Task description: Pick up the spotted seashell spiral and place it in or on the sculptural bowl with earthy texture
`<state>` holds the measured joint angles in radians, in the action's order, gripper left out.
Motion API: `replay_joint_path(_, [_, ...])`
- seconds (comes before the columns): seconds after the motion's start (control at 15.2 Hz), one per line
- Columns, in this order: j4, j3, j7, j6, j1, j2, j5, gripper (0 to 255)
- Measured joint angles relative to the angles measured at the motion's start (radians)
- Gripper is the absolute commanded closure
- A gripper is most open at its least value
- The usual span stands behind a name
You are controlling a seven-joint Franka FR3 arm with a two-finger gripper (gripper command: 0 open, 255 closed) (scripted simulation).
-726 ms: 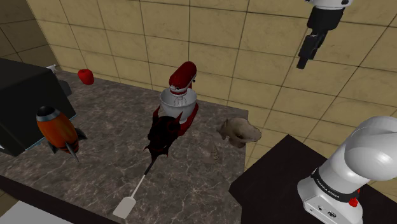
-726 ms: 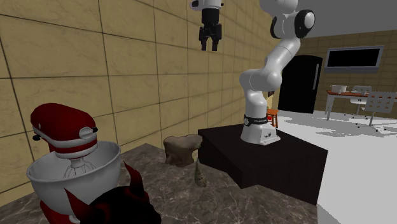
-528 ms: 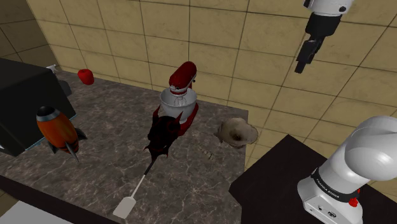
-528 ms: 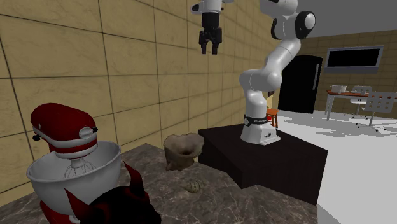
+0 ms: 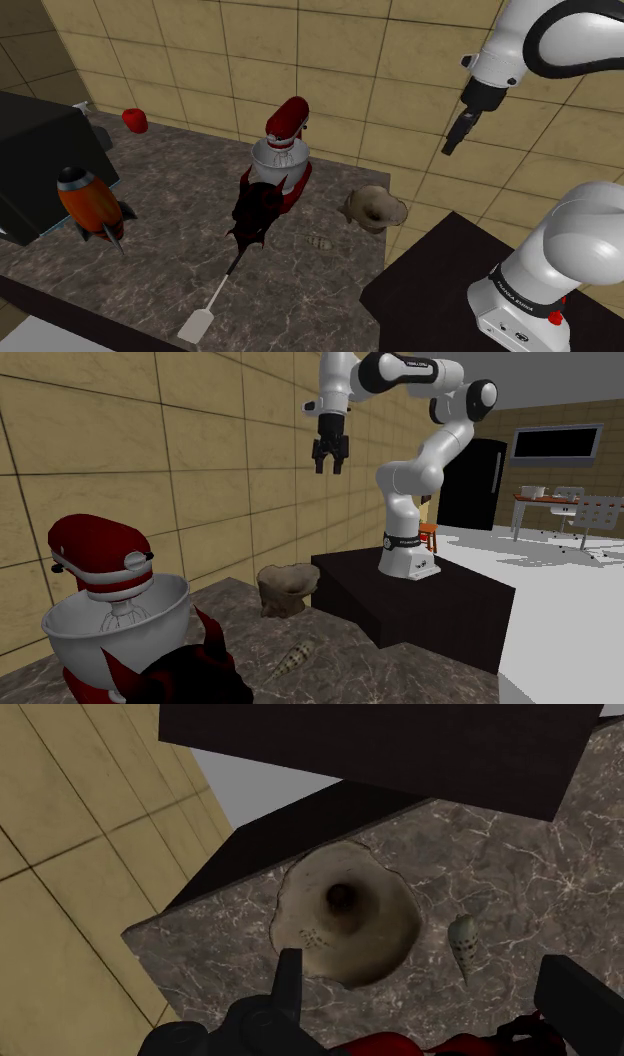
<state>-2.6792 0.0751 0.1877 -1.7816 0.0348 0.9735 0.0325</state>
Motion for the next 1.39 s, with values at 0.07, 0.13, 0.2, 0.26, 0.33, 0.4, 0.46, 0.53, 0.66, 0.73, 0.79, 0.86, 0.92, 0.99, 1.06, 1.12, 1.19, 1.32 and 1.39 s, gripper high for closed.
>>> replay_joint_path(0.07, [-0.038, 0.009, 0.007, -0.042, 0.005, 0.008, -0.009, 0])
replay_joint_path(0.13, [-0.079, 0.017, 0.013, -0.085, 0.01, 0.016, -0.018, 0])
replay_joint_path(0.2, [-0.115, 0.028, 0.022, -0.129, 0.015, 0.019, -0.027, 0])
replay_joint_path(0.26, [-0.157, 0.036, 0.03, -0.167, 0.021, 0.033, -0.036, 0])
replay_joint_path(0.33, [-0.182, 0.049, 0.041, -0.213, 0.027, 0.022, -0.045, 0])
replay_joint_path(0.4, [-0.214, 0.06, 0.052, -0.264, 0.035, 0.014, -0.054, 0])
replay_joint_path(0.46, [-0.247, 0.071, 0.063, -0.316, 0.044, 0.005, -0.065, 0])
replay_joint_path(0.53, [-0.275, 0.082, 0.074, -0.374, 0.056, -0.015, -0.078, 0])
replay_joint_path(0.66, [-0.326, 0.104, 0.097, -0.449, 0.067, -0.02, -0.093, 0])
replay_joint_path(0.73, [-0.336, 0.106, 0.1, -0.462, 0.071, -0.019, -0.096, 0])
replay_joint_path(0.79, [-0.342, 0.107, 0.101, -0.468, 0.072, -0.018, -0.098, 0])
replay_joint_path(0.86, [-0.345, 0.107, 0.101, -0.471, 0.073, -0.017, -0.099, 0])
replay_joint_path(0.92, [-0.346, 0.107, 0.101, -0.473, 0.073, -0.016, -0.1, 0])
replay_joint_path(0.99, [-0.347, 0.107, 0.101, -0.473, 0.074, -0.016, -0.1, 0])
replay_joint_path(1.06, [-0.347, 0.107, 0.102, -0.474, 0.074, -0.016, -0.1, 0])
replay_joint_path(1.12, [-0.347, 0.107, 0.102, -0.474, 0.074, -0.016, -0.1, 0])
replay_joint_path(1.19, [-0.347, 0.107, 0.102, -0.474, 0.074, -0.016, -0.1, 0])
replay_joint_path(1.32, [-0.333, 0.097, 0.089, -0.524, 0.104, -0.088, -0.115, 0])
replay_joint_path(1.39, [-0.324, 0.094, 0.086, -0.56, 0.121, -0.138, -0.124, 0])
